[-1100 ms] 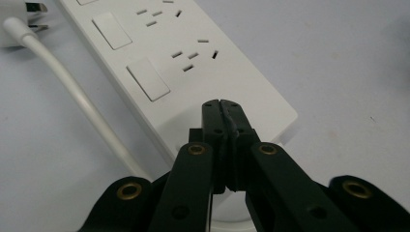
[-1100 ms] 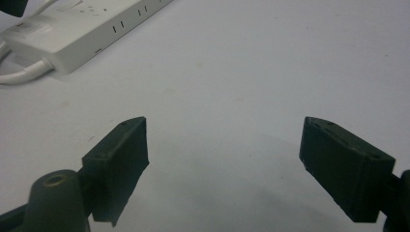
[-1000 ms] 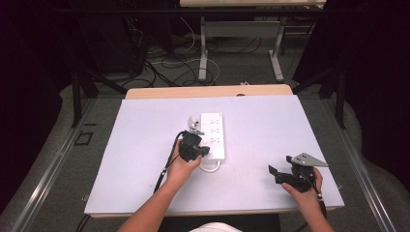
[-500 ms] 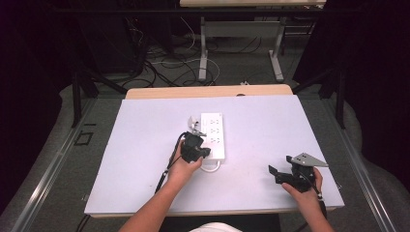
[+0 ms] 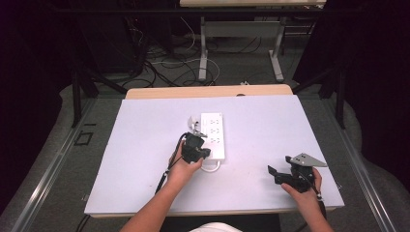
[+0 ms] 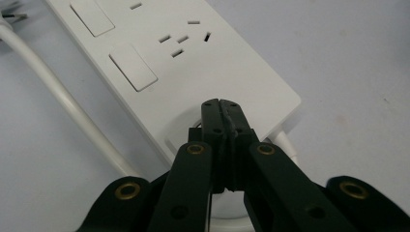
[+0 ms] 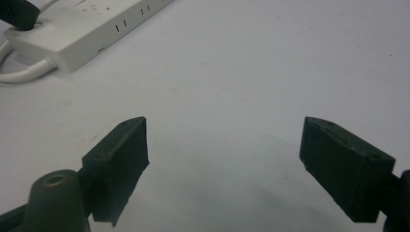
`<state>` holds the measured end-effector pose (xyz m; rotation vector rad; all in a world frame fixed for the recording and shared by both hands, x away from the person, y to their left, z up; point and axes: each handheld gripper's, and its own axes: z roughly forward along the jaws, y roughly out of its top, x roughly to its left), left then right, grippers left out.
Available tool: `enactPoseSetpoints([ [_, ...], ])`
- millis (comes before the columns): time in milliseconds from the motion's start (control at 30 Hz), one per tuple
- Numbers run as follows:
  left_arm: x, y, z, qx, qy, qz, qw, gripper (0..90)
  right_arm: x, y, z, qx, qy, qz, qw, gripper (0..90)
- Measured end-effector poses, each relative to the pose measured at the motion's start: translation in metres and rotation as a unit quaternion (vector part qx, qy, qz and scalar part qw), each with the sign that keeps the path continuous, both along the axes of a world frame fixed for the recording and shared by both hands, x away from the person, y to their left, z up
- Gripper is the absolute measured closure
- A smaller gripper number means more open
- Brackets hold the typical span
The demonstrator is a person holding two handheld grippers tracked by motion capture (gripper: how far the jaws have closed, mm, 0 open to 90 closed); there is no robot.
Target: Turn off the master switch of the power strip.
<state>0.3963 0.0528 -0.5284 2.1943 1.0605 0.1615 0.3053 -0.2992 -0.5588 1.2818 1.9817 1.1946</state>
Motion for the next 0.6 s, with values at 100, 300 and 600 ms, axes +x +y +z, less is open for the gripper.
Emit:
enactPoseSetpoints([
  [100,0.001,0.0027,0.0007,-0.012,0.007,0.004,0.9999,90.0,-0.0001,-0.0006,0.0003,0.004,0.0,-0.001,1.0,17.1],
  [300,0.001,0.0015,0.0014,-0.015,0.008,0.008,0.9998,90.0,0.0008,-0.002,-0.0004,0.002,-0.001,-0.005,1.0,17.1],
  [600,0.0021,0.0033,0.0021,-0.014,0.009,0.01,0.9998,90.0,0.0012,-0.0019,-0.0006,0.001,-0.003,-0.003,1.0,17.1],
])
